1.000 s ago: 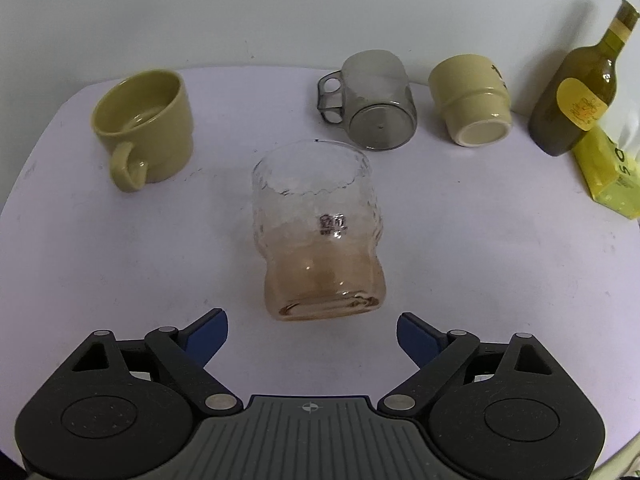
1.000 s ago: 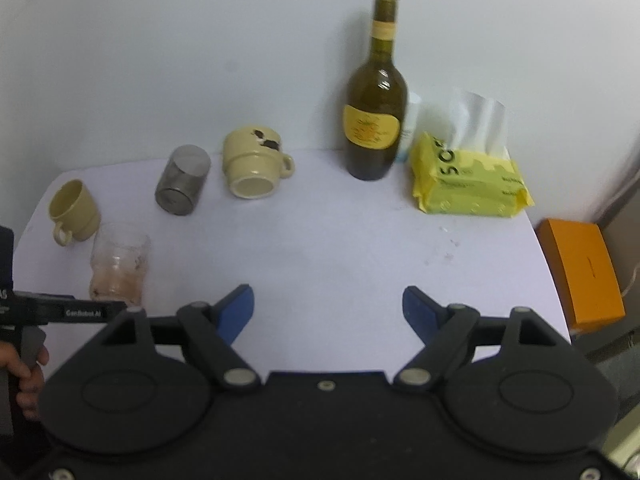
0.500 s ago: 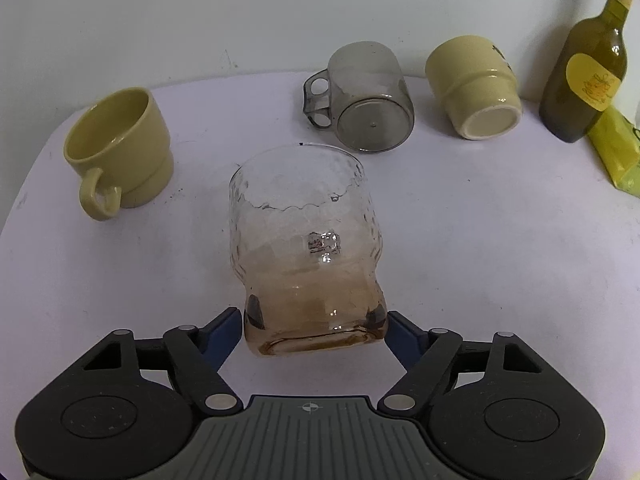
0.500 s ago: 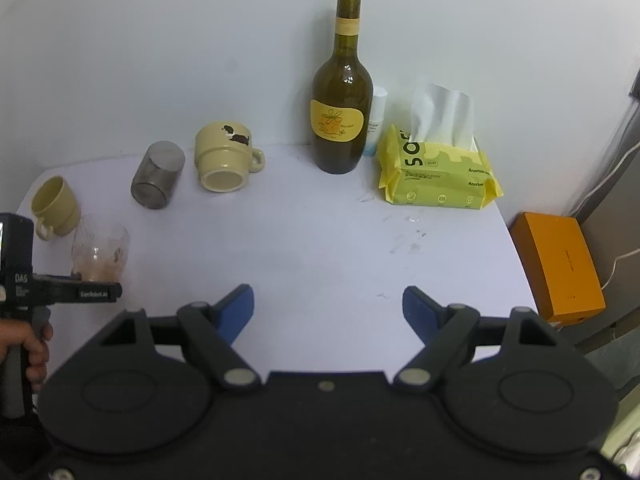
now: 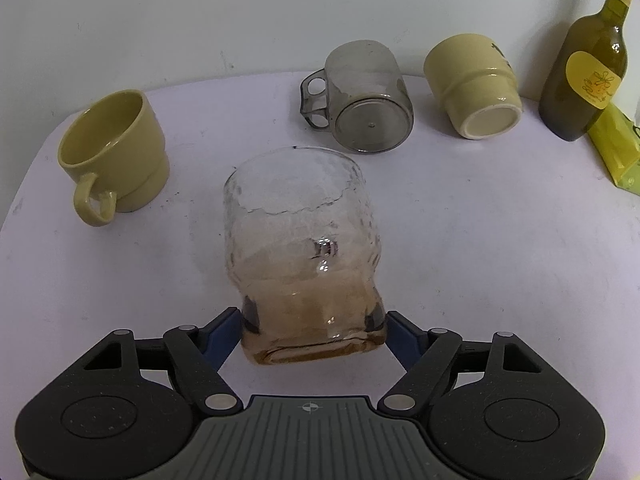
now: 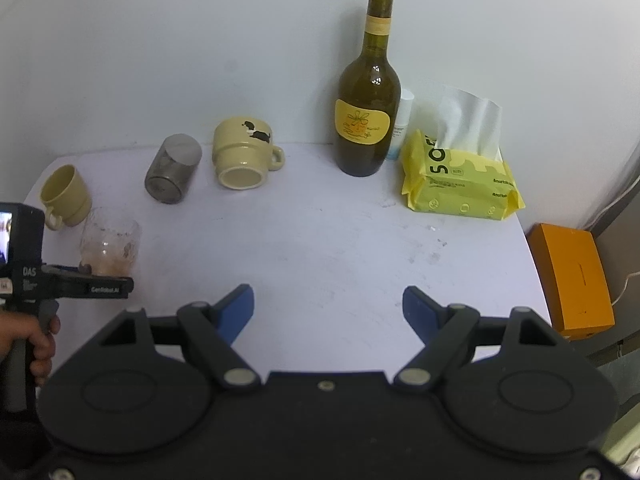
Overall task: Flip cup upright
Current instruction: 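Rotate the left tool to turn the glass tumbler opening upward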
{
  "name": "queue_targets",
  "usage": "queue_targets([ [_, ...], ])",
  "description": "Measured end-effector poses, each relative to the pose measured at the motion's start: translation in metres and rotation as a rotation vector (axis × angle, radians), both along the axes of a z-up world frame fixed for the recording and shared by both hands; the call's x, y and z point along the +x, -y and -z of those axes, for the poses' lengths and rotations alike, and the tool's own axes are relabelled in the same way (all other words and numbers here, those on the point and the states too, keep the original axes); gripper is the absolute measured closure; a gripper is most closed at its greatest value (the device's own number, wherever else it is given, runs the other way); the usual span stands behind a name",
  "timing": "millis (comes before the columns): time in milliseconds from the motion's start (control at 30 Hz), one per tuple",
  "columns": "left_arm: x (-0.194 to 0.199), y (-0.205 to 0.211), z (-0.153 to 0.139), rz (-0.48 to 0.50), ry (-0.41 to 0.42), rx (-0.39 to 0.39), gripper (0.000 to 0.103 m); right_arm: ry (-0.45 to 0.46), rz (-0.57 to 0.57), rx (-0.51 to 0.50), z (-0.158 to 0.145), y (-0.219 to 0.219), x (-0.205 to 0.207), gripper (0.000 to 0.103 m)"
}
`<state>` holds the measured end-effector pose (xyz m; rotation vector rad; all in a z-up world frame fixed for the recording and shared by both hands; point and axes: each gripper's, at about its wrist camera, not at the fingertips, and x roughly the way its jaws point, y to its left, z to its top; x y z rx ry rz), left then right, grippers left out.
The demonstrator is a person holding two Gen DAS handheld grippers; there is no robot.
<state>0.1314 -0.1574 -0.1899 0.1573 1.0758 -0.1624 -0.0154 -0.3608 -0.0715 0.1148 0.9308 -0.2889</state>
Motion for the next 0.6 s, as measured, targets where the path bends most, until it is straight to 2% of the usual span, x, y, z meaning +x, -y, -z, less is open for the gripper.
queue_targets([
  [367, -0.017, 0.006, -0.005, 0.078, -0.002, 0.016, 0.035, 0.006, -0.009, 0.018, 0.001, -0.002, 0.005, 0.023],
  [600, -0.027, 0.005, -0.035, 0.129, 0.066, 0.016, 0.035, 0.011, -0.027, 0.037, 0.003, -0.009, 0.007, 0.023],
])
